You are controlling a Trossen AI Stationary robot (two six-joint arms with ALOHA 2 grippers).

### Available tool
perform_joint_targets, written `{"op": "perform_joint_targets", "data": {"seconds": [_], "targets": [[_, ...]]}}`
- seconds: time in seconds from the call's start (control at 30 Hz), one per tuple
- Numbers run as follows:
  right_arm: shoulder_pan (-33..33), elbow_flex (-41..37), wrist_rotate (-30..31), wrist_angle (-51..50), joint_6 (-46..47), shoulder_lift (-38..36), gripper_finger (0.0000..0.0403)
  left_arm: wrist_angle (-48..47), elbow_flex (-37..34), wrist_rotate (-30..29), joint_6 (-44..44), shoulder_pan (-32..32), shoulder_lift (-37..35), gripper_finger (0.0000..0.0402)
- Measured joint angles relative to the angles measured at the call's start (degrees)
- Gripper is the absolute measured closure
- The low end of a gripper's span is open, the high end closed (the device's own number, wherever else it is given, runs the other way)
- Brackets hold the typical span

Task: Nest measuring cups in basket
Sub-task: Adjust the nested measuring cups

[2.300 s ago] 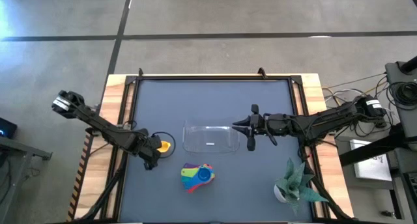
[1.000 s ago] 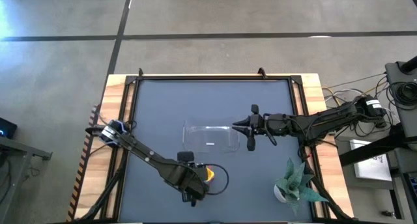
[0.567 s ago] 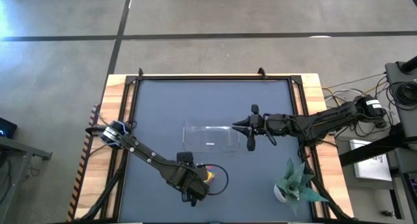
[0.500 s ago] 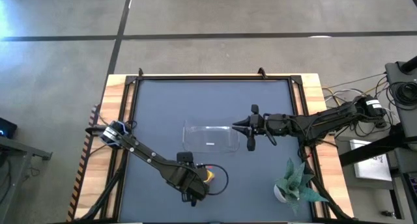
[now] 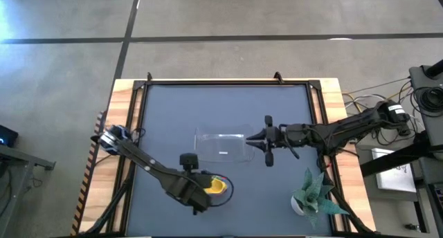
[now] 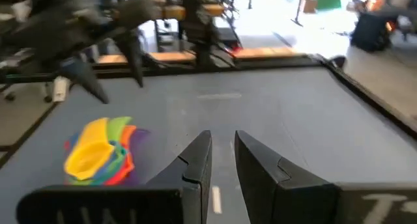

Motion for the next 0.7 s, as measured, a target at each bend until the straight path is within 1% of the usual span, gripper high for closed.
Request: {"op": "perform_joint_targets", "data": {"seconds": [0.07,0.13,0.27,0.37,0.43,0.5,0.6,0.67,0.7], "targets": [[1.9,0.8,0.0,0.0,-2.0,0.0,0.0346,4.9,-3.6,0.1,-0.5,-0.4,-3.9,0.0141],[3.7,1.6,0.0,0.0,-3.9,0.0,0.0346,12.1,-8.8,2.0,-0.4,-0.6,-8.5,0.0150],[7.0,3.6,0.0,0.6,-6.4,1.3,0.0346,29.2,-22.3,6.8,-0.8,-0.7,-18.5,0.0177],[9.4,6.5,0.0,0.8,-7.0,4.0,0.0346,40.1,-31.8,7.8,-2.2,-0.5,-24.8,0.0203],[10.9,9.4,0.0,0.8,-7.7,6.6,0.0346,44.6,-37.1,7.7,-3.2,-0.4,-28.3,0.0223],[12.2,12.6,0.0,0.8,-9.3,9.7,0.0346,47.2,-41.5,7.4,-4.8,-0.3,-30.9,0.0245],[13.3,17.9,-0.1,-1.7,-11.4,16.2,0.0346,51.3,-47.4,7.3,-6.6,-0.2,-33.9,0.0278],[13.5,22.2,-0.3,-6.9,-12.2,20.5,0.0347,54.6,-51.0,7.0,-6.5,-0.2,-35.1,0.0300],[13.5,24.9,-1.6,-9.7,-12.5,22.8,0.0348,56.3,-52.9,6.9,-6.5,-0.2,-35.6,0.0311]]}}
